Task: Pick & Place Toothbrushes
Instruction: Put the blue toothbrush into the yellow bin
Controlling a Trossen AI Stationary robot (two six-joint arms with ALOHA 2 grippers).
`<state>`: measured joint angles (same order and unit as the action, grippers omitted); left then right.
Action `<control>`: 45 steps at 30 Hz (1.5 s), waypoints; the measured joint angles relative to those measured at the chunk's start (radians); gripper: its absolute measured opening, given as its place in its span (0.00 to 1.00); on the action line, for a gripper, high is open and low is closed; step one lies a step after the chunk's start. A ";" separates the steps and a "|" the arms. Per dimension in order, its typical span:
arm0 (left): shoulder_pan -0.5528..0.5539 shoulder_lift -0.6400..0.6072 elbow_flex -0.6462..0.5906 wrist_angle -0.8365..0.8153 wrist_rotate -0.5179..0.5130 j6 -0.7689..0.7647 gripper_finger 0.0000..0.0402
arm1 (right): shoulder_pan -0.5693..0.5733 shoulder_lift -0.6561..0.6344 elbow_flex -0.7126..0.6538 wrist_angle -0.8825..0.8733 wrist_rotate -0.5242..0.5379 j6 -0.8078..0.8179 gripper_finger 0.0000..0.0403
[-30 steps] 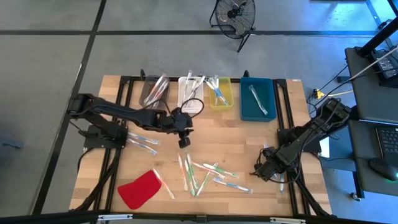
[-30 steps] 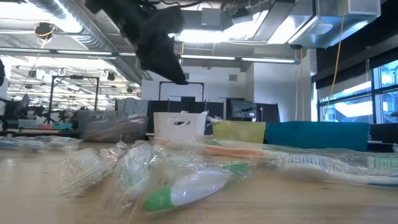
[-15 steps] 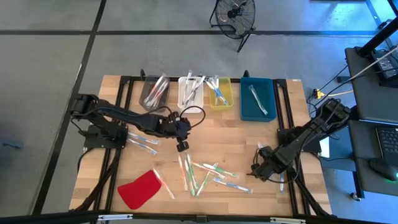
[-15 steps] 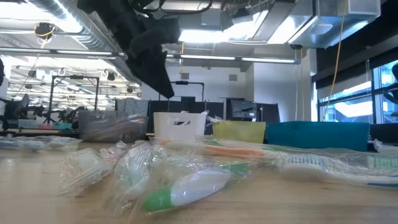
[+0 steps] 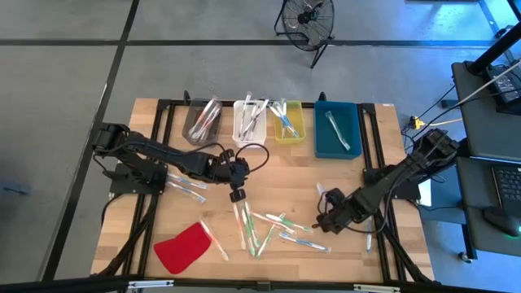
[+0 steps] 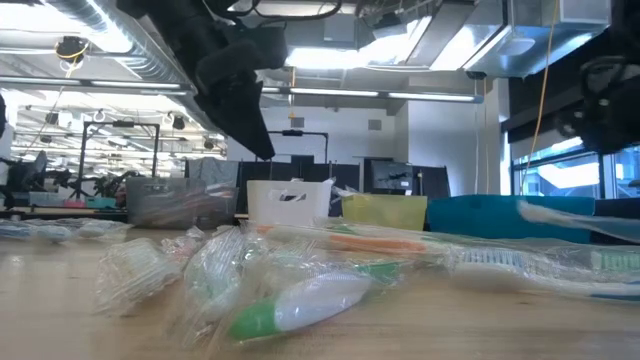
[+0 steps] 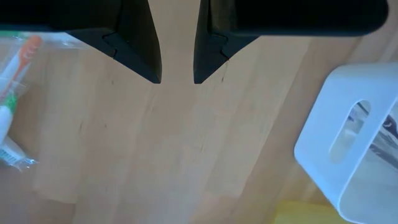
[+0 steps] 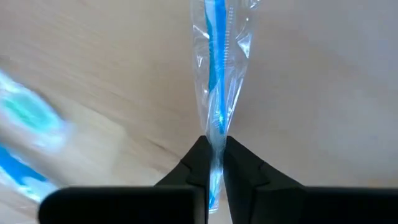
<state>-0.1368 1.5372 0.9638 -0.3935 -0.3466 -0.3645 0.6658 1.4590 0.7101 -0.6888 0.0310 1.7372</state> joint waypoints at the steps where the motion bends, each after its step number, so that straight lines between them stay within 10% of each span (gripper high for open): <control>1: -0.002 0.000 0.000 0.000 0.000 0.000 0.22 | -0.013 0.000 0.000 0.014 0.017 -0.025 0.07; 13: -0.013 0.000 0.000 0.000 -0.002 0.000 0.22 | -0.185 -0.001 0.001 0.206 0.217 -0.369 0.06; 45: -0.174 0.000 0.000 -0.194 0.032 -0.179 0.22 | -0.710 -0.002 0.002 0.932 0.312 -1.350 0.08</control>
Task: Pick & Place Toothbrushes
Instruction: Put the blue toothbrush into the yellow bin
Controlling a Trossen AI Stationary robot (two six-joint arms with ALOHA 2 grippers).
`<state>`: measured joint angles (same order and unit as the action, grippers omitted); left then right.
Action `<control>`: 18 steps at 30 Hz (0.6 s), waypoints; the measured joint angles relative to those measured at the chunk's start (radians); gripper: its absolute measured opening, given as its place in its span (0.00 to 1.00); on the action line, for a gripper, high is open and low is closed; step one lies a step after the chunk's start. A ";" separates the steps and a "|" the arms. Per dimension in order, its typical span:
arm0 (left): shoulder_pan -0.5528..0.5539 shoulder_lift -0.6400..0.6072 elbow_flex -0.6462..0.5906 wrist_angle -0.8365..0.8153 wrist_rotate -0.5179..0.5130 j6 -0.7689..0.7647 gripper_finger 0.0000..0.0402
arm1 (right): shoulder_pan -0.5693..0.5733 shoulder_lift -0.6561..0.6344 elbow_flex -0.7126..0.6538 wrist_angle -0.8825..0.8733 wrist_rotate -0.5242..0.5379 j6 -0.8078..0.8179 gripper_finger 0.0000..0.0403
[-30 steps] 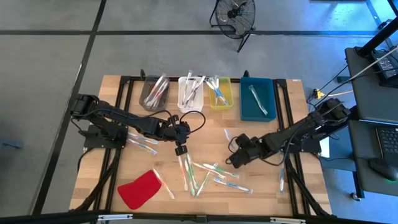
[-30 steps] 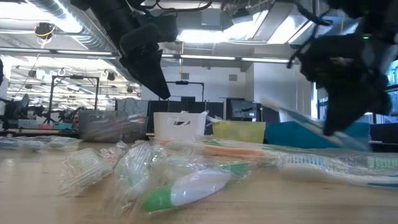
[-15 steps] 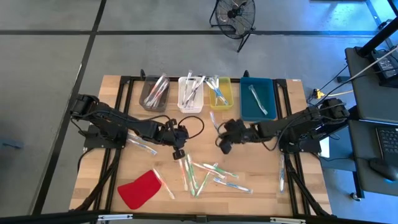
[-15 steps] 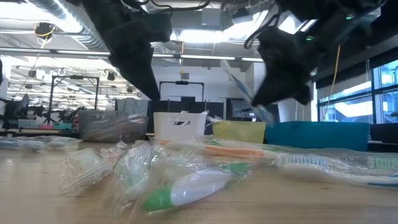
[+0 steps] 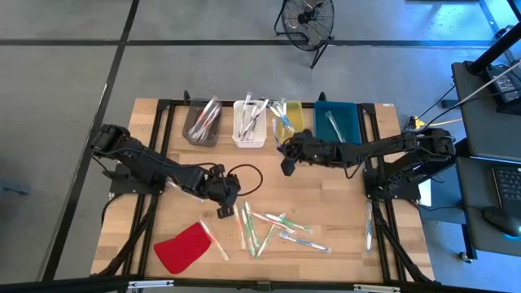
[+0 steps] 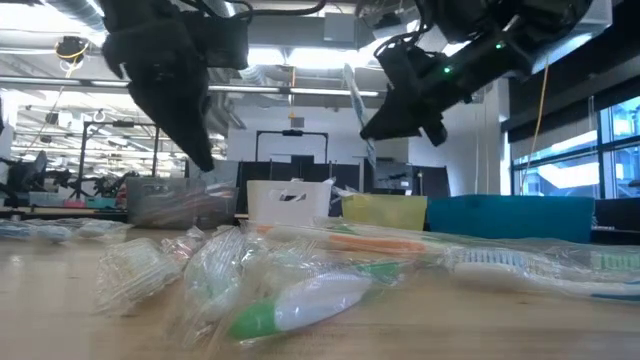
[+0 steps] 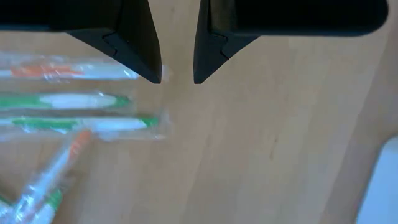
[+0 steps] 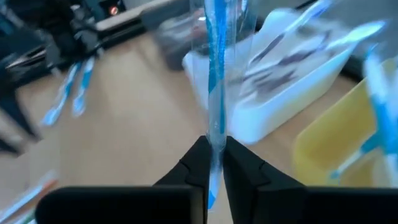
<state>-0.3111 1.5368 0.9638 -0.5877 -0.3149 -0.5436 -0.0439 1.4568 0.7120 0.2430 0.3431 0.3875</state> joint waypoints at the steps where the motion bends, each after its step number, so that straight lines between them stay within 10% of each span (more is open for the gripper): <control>1: -0.006 0.000 0.000 -0.003 0.003 -0.006 0.22 | -0.016 0.000 0.000 0.010 0.000 -0.014 0.09; 18: -0.078 0.000 0.000 -0.015 -0.005 -0.082 0.22 | -0.303 0.000 0.000 0.019 0.053 -0.161 0.08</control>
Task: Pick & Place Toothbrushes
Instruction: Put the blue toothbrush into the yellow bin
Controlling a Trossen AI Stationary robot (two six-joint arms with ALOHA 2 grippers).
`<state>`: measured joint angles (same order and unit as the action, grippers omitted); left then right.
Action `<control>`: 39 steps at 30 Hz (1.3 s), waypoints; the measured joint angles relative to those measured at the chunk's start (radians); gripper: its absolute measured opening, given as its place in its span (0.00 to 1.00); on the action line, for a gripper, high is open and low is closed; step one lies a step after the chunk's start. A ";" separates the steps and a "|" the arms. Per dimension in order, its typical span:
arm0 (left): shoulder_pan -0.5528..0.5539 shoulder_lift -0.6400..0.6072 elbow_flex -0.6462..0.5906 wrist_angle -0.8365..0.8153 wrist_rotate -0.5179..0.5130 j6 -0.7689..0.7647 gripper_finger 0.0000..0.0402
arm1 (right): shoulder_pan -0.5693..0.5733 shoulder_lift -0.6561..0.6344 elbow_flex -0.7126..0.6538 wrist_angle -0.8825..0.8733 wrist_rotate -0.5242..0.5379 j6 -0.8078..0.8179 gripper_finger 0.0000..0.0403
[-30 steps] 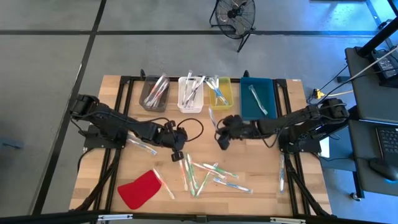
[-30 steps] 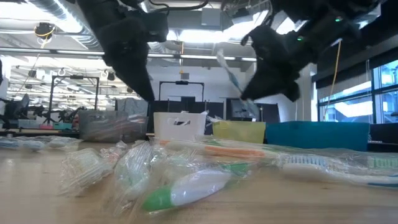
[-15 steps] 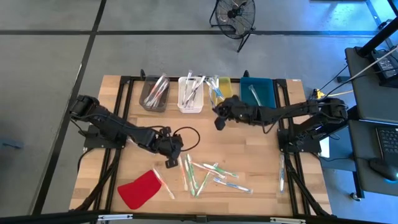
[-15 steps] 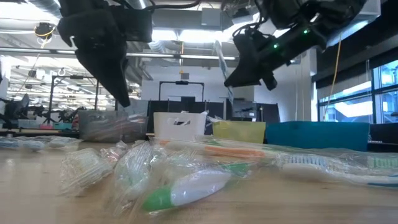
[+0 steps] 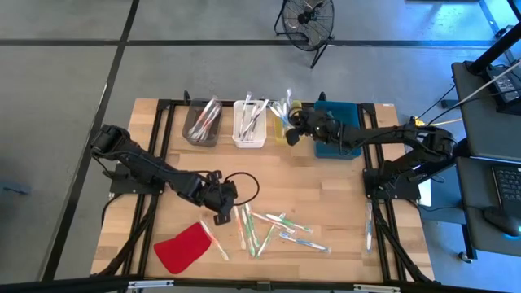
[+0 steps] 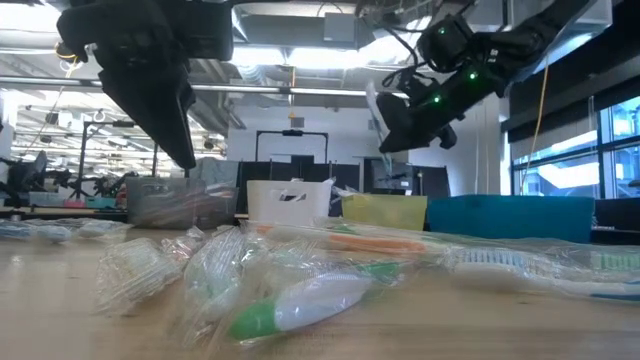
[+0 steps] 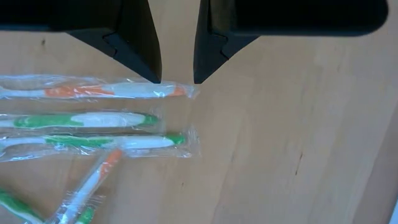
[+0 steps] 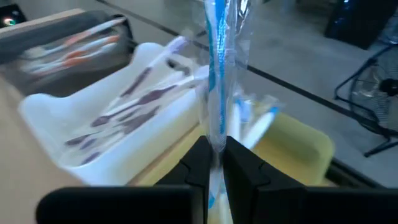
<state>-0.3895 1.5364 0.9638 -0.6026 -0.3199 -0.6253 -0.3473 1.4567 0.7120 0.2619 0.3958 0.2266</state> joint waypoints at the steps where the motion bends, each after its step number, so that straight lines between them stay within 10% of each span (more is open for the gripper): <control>1: -0.003 0.000 0.000 0.000 0.000 -0.005 0.22 | -0.012 0.000 0.000 -0.001 -0.001 -0.003 0.07; 39: -0.001 0.000 0.000 0.004 0.000 0.063 0.22 | -0.150 0.179 0.000 -0.076 -0.280 0.209 0.08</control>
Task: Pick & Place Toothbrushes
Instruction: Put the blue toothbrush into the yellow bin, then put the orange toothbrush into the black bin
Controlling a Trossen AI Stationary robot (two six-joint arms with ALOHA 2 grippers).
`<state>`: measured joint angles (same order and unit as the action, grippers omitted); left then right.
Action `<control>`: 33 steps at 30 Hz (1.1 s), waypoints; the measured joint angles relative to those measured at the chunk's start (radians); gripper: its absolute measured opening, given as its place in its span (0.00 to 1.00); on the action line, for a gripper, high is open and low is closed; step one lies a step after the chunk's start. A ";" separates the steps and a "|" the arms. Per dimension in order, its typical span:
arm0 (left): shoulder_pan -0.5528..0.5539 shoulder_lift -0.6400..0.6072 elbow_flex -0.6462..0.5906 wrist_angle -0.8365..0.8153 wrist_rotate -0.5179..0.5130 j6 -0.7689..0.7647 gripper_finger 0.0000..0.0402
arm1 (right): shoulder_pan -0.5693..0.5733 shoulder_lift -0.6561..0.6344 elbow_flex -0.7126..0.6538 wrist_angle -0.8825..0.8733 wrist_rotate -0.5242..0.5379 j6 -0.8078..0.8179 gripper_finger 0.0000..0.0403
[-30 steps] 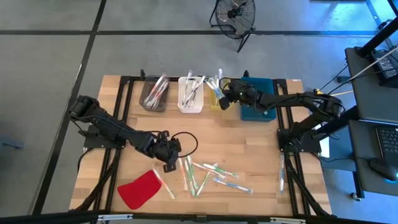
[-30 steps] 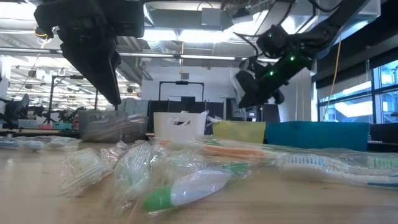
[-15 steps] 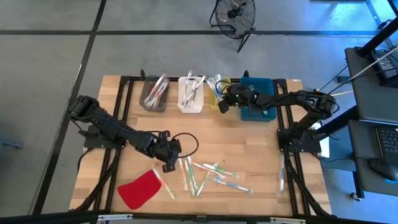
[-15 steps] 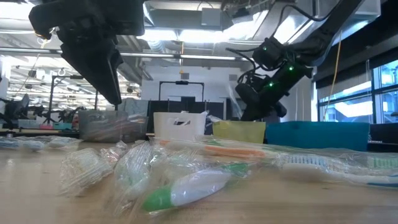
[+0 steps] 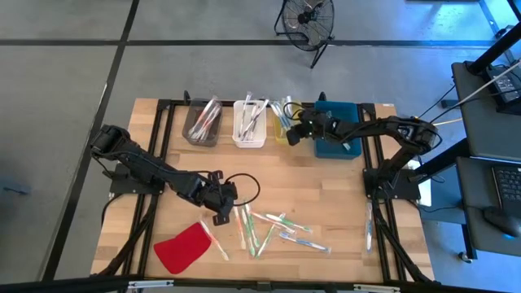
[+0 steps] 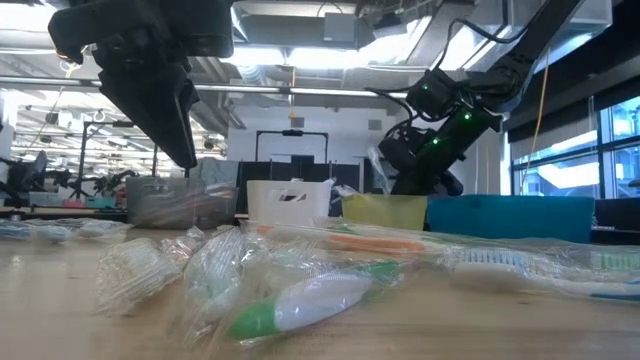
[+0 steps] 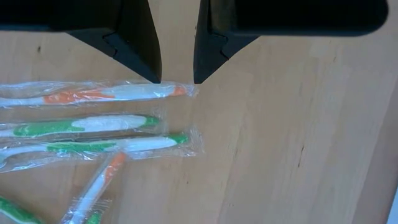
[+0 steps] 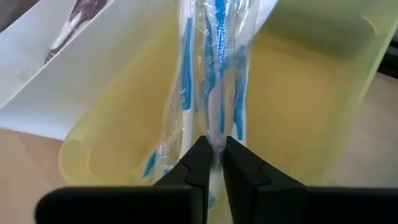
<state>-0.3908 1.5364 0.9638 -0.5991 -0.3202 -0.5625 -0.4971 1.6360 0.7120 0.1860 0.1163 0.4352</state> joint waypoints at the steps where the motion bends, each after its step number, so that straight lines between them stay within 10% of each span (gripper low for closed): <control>1: 0.000 0.000 0.000 0.000 0.000 0.000 0.22 | -0.002 0.000 0.000 0.000 -0.008 0.001 0.08; 24: 0.000 0.000 0.000 -0.004 0.008 0.045 0.39 | -0.004 -0.001 0.000 0.016 -0.009 -0.010 0.34; 33: -0.014 0.000 0.000 -0.009 0.275 0.089 0.53 | -0.004 -0.115 0.000 -0.006 -0.009 -0.105 0.31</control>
<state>-0.4045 1.5364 0.9638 -0.6085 -0.0457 -0.4737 -0.5014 1.5206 0.7120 0.1800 0.1078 0.3303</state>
